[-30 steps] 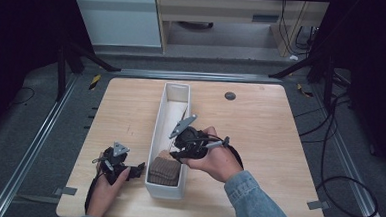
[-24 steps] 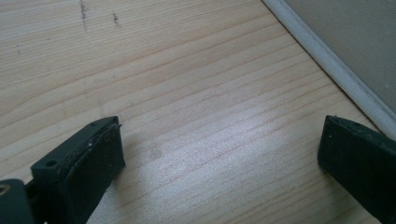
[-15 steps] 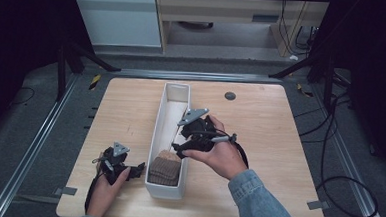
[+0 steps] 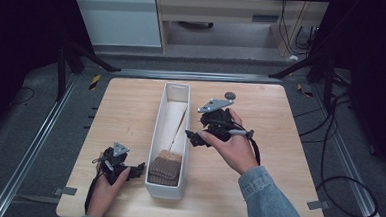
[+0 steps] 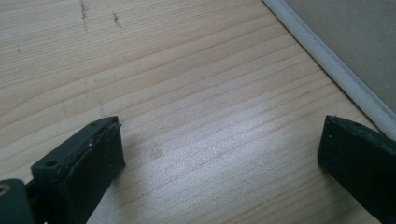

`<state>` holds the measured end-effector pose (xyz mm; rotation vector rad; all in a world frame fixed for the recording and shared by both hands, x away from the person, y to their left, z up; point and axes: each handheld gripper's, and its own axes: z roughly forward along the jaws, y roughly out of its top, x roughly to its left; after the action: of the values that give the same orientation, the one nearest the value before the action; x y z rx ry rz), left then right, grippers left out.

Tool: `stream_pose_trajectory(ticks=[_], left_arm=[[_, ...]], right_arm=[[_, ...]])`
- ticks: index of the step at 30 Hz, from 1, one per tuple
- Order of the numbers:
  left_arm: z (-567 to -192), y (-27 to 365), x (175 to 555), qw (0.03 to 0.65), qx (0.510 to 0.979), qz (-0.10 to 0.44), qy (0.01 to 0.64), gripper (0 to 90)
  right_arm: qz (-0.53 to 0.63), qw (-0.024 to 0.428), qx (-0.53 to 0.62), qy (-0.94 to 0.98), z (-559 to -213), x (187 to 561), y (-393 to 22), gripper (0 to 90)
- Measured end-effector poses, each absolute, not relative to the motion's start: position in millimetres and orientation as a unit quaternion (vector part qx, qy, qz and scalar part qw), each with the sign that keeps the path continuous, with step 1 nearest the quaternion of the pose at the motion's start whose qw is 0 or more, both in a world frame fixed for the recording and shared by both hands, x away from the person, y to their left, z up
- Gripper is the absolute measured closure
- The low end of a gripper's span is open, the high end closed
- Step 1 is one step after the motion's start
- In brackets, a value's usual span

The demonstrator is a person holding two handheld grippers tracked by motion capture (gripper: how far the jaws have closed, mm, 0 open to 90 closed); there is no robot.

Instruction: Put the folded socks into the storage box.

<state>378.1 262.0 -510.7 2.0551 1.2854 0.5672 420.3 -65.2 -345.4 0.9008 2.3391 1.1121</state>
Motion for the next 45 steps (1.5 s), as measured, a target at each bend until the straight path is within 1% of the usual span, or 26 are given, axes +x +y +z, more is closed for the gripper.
stream_pose_trajectory(ticks=[12,14,17,22,33,45], left_arm=[[-510.7,261.9,378.0,0.321,0.782,0.215,0.490,0.0],[-510.7,261.9,378.0,0.321,0.782,0.215,0.489,0.0],[-510.7,262.0,378.0,0.320,0.782,0.215,0.489,0.0],[-510.7,262.0,378.0,0.320,0.782,0.215,0.489,0.0],[-510.6,262.0,378.0,0.320,0.782,0.215,0.489,0.0],[-510.7,262.0,378.0,0.320,0.782,0.215,0.489,0.0]], right_arm=[[0.396,0.218,0.350,0.820,-346.3,428.6,-93.8,5.3],[0.394,0.224,0.352,0.819,-347.1,429.4,-98.7,6.8],[0.397,0.260,0.352,0.807,-348.4,430.5,-109.4,10.7],[0.410,0.293,0.366,0.783,-353.3,432.6,-125.8,9.6],[0.394,0.287,0.407,0.773,-377.5,436.0,-153.6,8.5],[0.380,0.271,0.426,0.775,-424.4,431.4,-169.3,7.9]])
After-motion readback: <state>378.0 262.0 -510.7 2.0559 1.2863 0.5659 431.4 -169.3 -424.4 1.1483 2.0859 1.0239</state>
